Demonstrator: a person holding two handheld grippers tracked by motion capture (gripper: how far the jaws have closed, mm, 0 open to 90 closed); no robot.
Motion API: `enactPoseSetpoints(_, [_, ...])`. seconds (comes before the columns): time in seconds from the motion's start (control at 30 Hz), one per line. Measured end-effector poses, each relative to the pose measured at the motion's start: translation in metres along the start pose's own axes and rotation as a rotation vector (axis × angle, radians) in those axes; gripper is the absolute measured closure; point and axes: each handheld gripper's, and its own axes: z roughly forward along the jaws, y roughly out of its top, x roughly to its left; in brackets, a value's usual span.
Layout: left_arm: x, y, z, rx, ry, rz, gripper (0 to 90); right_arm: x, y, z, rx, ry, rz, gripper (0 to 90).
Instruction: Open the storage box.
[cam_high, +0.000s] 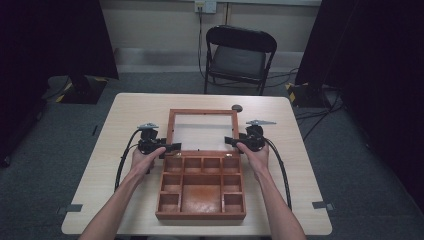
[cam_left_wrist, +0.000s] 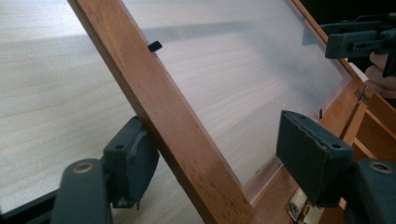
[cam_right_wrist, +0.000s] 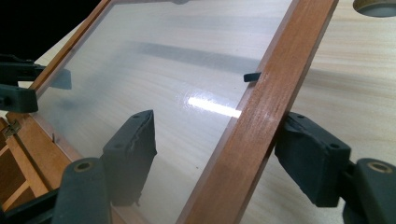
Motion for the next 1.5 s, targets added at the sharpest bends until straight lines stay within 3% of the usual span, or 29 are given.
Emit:
enactPoseSetpoints(0.3, [0.002,-0.003,0.002,0.018,0.005,-0.017,24.5,-0.001,-0.003,0.005,0.024,-0.008,0.013,25.6])
enactPoseSetpoints(0.37, [0.002,-0.004,0.002,0.017,0.003,-0.038,24.0,-0.003,-0.004,0.005,0.033,-0.006,0.015,25.6])
enactPoseSetpoints(0.67, [0.006,-0.005,0.001,0.027,0.019,-0.045,20.9,-0.006,-0.007,0.007,0.069,0.004,0.066,24.5])
enactPoseSetpoints(0.8, [0.009,-0.008,0.001,0.023,0.007,-0.068,20.8,-0.008,-0.008,0.005,0.058,-0.017,0.054,24.9])
enactPoseSetpoints(1.0, [0.009,-0.007,0.001,0.029,0.013,-0.066,20.6,-0.011,-0.009,0.000,0.033,0.002,0.071,23.5])
enactPoseSetpoints(1.1, [0.008,-0.007,-0.003,0.017,0.044,-0.045,22.4,-0.011,-0.010,-0.001,0.031,0.003,0.065,23.6])
enactPoseSetpoints(1.23, [0.011,-0.006,-0.010,0.006,0.044,-0.058,22.8,-0.011,-0.009,-0.005,0.022,0.004,0.065,23.9])
enactPoseSetpoints(1.5, [0.007,-0.006,-0.026,0.003,0.068,-0.008,22.2,-0.011,-0.010,-0.019,0.025,-0.011,0.038,23.8])
